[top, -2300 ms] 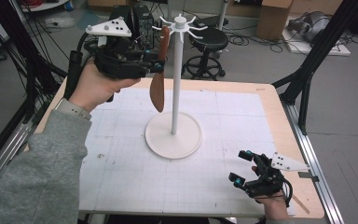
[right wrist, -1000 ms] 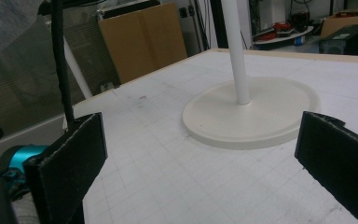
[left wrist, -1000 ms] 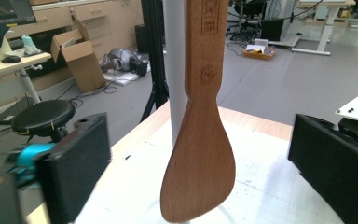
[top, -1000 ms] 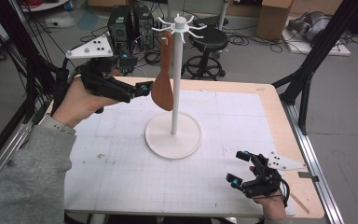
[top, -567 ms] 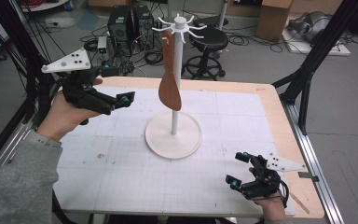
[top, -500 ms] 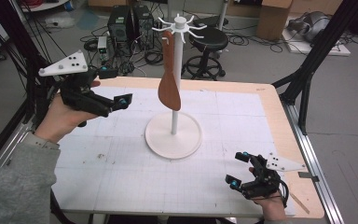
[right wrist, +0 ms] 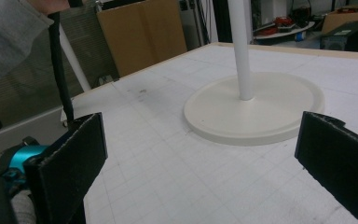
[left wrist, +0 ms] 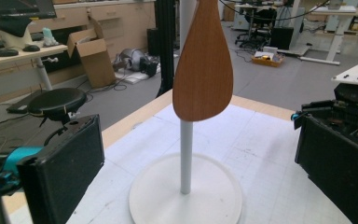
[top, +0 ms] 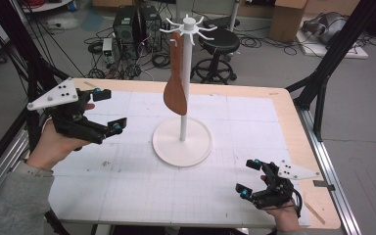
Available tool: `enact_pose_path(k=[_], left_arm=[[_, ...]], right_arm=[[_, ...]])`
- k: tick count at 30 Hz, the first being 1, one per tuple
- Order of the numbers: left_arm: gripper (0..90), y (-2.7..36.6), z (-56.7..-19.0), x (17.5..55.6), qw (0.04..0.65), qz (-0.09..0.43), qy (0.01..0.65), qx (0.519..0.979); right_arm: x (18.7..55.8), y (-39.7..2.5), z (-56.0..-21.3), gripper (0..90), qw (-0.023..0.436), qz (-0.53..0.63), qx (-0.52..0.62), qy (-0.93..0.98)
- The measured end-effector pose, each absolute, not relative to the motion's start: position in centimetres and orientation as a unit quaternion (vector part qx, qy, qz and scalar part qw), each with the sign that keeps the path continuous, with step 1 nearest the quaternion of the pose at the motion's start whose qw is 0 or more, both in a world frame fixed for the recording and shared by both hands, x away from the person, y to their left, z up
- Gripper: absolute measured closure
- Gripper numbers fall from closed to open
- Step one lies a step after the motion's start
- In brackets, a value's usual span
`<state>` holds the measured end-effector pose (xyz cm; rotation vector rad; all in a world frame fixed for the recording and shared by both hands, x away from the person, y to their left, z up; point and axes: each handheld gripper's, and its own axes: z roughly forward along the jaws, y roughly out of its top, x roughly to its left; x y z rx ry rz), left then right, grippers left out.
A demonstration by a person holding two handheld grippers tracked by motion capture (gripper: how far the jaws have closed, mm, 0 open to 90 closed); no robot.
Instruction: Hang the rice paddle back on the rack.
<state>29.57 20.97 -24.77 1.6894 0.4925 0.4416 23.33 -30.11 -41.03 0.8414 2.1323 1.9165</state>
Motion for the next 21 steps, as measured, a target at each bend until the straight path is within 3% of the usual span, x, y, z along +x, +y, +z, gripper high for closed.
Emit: enact_pose_path(k=[21], left_arm=[[1.7, 25.9, -30.7, 26.7, 0.647, 0.212, 0.223, 0.698]], right_arm=[[24.1, -29.8, -40.8, 1.2, 0.079, 0.639, 0.281, 0.712]])
